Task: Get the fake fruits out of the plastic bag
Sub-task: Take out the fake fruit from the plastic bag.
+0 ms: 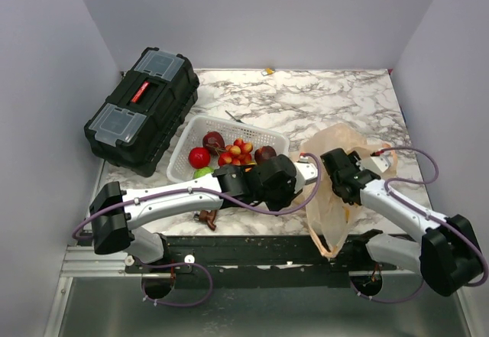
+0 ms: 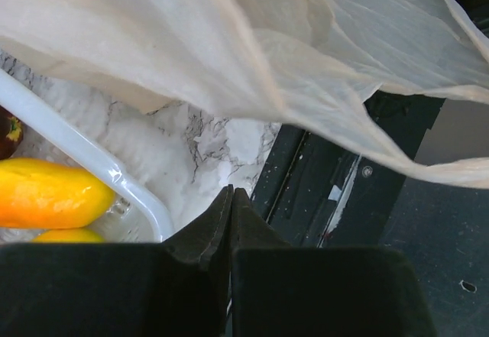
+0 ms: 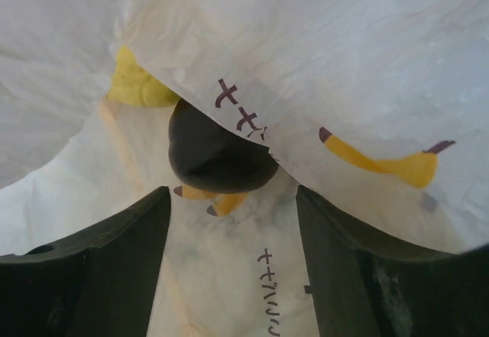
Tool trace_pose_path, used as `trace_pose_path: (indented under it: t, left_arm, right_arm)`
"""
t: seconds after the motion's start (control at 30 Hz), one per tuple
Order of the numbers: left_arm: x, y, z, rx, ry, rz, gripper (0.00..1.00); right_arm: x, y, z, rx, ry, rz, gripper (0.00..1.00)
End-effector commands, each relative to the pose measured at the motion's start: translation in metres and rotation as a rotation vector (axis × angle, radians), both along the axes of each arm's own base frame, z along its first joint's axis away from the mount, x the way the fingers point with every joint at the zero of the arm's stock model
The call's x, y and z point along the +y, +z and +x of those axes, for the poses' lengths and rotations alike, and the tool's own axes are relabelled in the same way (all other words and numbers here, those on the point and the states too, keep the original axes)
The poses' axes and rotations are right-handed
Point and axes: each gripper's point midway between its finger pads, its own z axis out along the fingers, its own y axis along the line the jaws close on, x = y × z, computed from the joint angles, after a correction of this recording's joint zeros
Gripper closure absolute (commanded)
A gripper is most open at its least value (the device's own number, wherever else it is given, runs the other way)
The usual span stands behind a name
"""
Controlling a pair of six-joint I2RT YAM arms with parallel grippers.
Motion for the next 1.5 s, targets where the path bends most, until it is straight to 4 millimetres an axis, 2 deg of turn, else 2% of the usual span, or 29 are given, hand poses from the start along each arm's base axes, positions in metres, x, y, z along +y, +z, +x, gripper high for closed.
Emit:
trace_pose_path:
  t: [0.0,0.03,0.07,0.13,0.23,0.27,0.3,0.33,0.37,0.47,0.6,0.67,0.77,0.83,1.0,1.13,1.2,1.27,1.4,1.47]
  left_arm:
    - [-0.01,0.014,-0.011,0.028,-0.045,-0.037,1.0]
    - [-0.01,0.017,-0.013,0.033,-0.054,-0.047,0.91]
    - [-0.011,0.019,-0.015,0.035,-0.061,-0.058,0.81]
    - [-0.011,0.024,-0.017,0.038,-0.074,-0.076,0.59]
    - [-0.011,0.03,-0.019,0.03,-0.083,-0.11,0.36]
    - [-0.012,0.032,-0.019,0.029,-0.084,-0.12,0.29]
    - [-0.012,0.032,-0.019,0.03,-0.084,-0.123,0.21]
    - [-0.013,0.031,-0.02,0.035,-0.088,-0.125,0.07]
    - [-0.015,0.03,-0.021,0.045,-0.091,-0.126,0.01]
    - [-0.022,0.024,-0.027,0.094,-0.102,-0.124,0.01]
    - [-0.034,0.019,-0.033,0.165,-0.103,-0.119,0.01]
    - [-0.039,0.019,-0.034,0.181,-0.105,-0.124,0.01]
    - [-0.043,0.018,-0.034,0.211,-0.087,-0.124,0.01]
    - [-0.044,0.024,-0.04,0.259,-0.076,-0.13,0.01]
    - [-0.037,0.064,-0.057,0.333,-0.082,-0.274,0.01]
    - [-0.03,0.089,-0.049,0.331,0.024,-0.363,0.01]
    - [-0.034,0.093,-0.04,0.338,0.098,-0.375,0.01]
    - [-0.041,0.088,-0.031,0.347,0.156,-0.348,0.01]
    - [-0.059,0.058,-0.021,0.366,0.209,-0.225,0.01]
    - [-0.066,0.043,-0.018,0.369,0.207,-0.181,0.05]
  right_arm:
    - [-0.018,0.006,-0.012,-0.065,-0.068,-0.019,0.22]
    - [-0.014,0.01,-0.007,-0.077,-0.019,-0.026,0.12]
    - [-0.003,0.015,0.003,-0.106,0.068,-0.016,0.09]
    - [0.027,0.031,0.019,-0.148,0.273,0.023,0.09]
    - [0.081,0.052,0.032,-0.237,0.573,0.129,0.1]
    - [0.092,0.056,0.033,-0.243,0.629,0.156,0.1]
    - [0.099,0.058,0.033,-0.25,0.651,0.183,0.1]
    - [0.1,0.058,0.032,-0.251,0.642,0.2,0.1]
    - [0.097,0.056,0.031,-0.249,0.618,0.205,0.1]
    - [0.078,0.047,0.029,-0.228,0.527,0.16,0.11]
    - [0.028,0.035,0.02,-0.152,0.273,0.026,0.13]
    - [0.018,0.033,0.018,-0.13,0.23,-0.009,0.15]
    - [0.018,0.033,0.018,-0.107,0.236,-0.028,0.15]
    - [0.02,0.034,0.019,-0.099,0.256,-0.031,0.15]
    - [0.03,0.04,0.024,-0.105,0.335,-0.031,0.15]
    - [0.027,0.046,0.023,-0.121,0.336,-0.045,0.14]
    - [0.023,0.045,0.021,-0.12,0.321,-0.059,0.13]
    - [0.02,0.044,0.02,-0.117,0.298,-0.06,0.13]
    - [0.017,0.043,0.023,-0.096,0.266,-0.073,0.13]
    - [0.018,0.041,0.025,-0.081,0.265,-0.081,0.13]
